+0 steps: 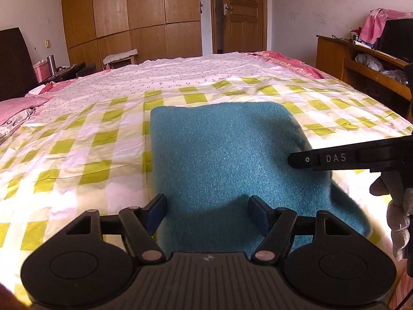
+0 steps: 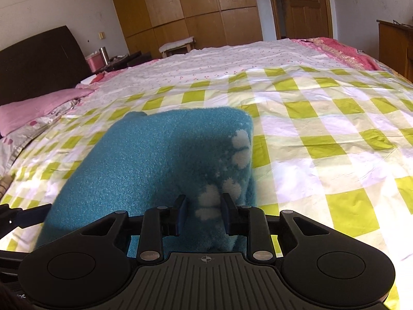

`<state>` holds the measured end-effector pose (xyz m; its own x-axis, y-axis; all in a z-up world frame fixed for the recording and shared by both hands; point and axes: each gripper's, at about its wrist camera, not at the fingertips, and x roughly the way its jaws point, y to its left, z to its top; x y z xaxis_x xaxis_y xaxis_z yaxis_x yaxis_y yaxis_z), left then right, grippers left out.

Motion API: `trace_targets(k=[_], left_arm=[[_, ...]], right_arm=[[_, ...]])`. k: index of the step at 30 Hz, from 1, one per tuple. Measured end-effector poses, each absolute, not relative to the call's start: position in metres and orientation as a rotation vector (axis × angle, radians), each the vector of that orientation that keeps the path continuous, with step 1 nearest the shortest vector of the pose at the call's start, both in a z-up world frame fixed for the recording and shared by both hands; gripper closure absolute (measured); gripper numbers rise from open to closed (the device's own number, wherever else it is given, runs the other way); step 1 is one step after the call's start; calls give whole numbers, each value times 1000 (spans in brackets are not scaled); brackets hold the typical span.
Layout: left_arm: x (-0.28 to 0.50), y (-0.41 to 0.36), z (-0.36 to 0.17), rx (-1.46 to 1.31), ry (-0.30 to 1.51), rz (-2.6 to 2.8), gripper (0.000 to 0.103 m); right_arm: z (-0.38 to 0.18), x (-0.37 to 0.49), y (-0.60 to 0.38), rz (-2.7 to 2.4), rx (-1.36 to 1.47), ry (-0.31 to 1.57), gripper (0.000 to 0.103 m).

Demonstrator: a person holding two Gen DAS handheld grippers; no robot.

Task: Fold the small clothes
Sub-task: 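Release the sweater edge and pull the right gripper back from it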

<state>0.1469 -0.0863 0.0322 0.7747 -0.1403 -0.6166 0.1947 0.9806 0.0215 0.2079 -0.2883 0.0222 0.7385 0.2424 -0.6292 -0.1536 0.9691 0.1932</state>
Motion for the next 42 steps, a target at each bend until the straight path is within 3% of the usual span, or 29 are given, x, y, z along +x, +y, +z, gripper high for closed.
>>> trace_targets(k=[10,12,22,42], left_arm=[[139,-83,35,71,670,-166,27],[137,-83,35,70,670,-167,26],[123,-85,35,87,658,-163,25],[106,-83,27,81,674,-143,14]], right_arm=[[45,163,-278,163,64,628,76],[46,154,-278,152,53,622,71],[34,142,-279,84,36,676,67],[43,85,-267,79,38,587,60]])
